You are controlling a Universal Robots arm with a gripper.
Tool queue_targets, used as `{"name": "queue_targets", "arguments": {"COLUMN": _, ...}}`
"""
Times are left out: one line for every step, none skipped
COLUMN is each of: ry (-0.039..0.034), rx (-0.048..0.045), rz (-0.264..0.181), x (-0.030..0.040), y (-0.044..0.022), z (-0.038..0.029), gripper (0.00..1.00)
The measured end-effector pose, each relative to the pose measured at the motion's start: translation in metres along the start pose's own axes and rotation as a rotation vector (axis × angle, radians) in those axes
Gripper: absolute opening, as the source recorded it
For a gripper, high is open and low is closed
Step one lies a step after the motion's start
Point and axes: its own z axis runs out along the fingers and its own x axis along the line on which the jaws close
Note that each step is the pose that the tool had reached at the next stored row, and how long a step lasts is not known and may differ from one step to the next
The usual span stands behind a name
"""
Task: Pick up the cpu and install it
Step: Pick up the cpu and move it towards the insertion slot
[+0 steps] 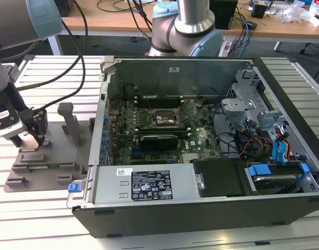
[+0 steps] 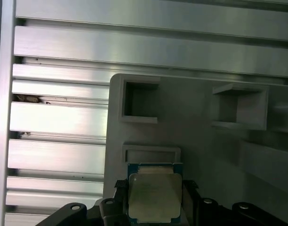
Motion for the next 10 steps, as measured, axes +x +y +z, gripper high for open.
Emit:
{"name": "queue_targets", "arguments": {"ry": 0.0000, "rx": 0.0002, "rz": 0.000, "x": -0.0001, "y": -0.0001, "z": -0.0024, "gripper": 0.55}}
{"name": "queue_targets", "arguments": {"ry": 0.0000, "rx": 0.0002, "rz": 0.000, "x": -0.0001, "y": -0.0001, "z": -0.0043, "gripper": 0.55}}
{"name": "queue_targets", "arguments": {"ry": 0.0001, "rx": 0.0003, "rz": 0.000, "x": -0.0002, "y": -0.0001, "z": -0.0059, "gripper": 0.55}}
{"name": "queue_targets", "arguments": {"ry": 0.0001, "rx": 0.0004, "rz": 0.000, "x": -0.0002, "y": -0.0002, "z": -0.0078, "gripper": 0.55}}
{"name": "queue_targets", "arguments": {"ry": 0.0001, "rx": 0.0005, "rz": 0.000, "x": -0.0002, "y": -0.0002, "z": -0.0095, "gripper": 0.55}}
{"name": "queue_targets", "arguments": {"ry": 0.0000, "rx": 0.0005, "rz": 0.000, "x": -0.0003, "y": -0.0003, "z": -0.0132, "gripper": 0.55}}
{"name": "queue_targets", "arguments": {"ry": 0.0000, "rx": 0.0005, "rz": 0.000, "x": -0.0004, "y": -0.0003, "z": -0.0150, "gripper": 0.55}}
{"name": "queue_targets", "arguments": {"ry": 0.0001, "rx": 0.0006, "rz": 0.000, "x": -0.0004, "y": -0.0003, "z": -0.0168, "gripper": 0.55}}
{"name": "queue_targets", "arguments": {"ry": 0.0000, "rx": 0.0007, "rz": 0.000, "x": -0.0005, "y": -0.0004, "z": -0.0177, "gripper": 0.55}}
{"name": "queue_targets", "arguments": {"ry": 0.0000, "rx": 0.0007, "rz": 0.000, "x": -0.0005, "y": -0.0004, "z": -0.0186, "gripper": 0.55}}
